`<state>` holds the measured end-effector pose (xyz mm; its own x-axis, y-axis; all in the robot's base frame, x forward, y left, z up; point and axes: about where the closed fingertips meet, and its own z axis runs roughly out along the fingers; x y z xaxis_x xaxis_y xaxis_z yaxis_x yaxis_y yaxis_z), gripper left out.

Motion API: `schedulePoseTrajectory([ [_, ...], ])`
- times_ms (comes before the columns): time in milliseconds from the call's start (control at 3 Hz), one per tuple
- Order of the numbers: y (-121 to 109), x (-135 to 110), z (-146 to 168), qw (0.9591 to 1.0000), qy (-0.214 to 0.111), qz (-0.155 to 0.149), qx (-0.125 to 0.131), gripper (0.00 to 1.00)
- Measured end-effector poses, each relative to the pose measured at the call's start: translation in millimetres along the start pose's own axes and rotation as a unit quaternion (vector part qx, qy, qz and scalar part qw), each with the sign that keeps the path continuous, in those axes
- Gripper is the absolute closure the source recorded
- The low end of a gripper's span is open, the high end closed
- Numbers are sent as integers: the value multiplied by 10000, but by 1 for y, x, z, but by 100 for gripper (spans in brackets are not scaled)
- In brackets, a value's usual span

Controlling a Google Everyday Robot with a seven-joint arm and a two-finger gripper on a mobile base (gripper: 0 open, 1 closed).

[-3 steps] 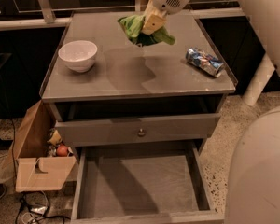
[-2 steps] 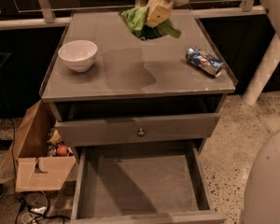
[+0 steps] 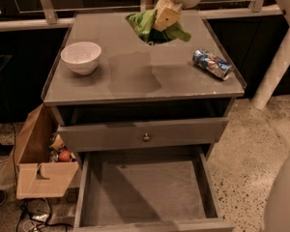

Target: Place green rice chip bag into middle drawer

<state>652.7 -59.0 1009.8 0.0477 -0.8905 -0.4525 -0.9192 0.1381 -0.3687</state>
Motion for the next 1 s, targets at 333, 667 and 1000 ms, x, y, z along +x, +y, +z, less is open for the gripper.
schedulePoseTrajectory([
  [333, 47, 16, -39, 9990, 307, 334, 22, 100],
  [667, 91, 20, -63, 9972, 473, 582, -23, 100],
  [1000, 139, 25, -84, 9937, 614, 924, -152, 100],
])
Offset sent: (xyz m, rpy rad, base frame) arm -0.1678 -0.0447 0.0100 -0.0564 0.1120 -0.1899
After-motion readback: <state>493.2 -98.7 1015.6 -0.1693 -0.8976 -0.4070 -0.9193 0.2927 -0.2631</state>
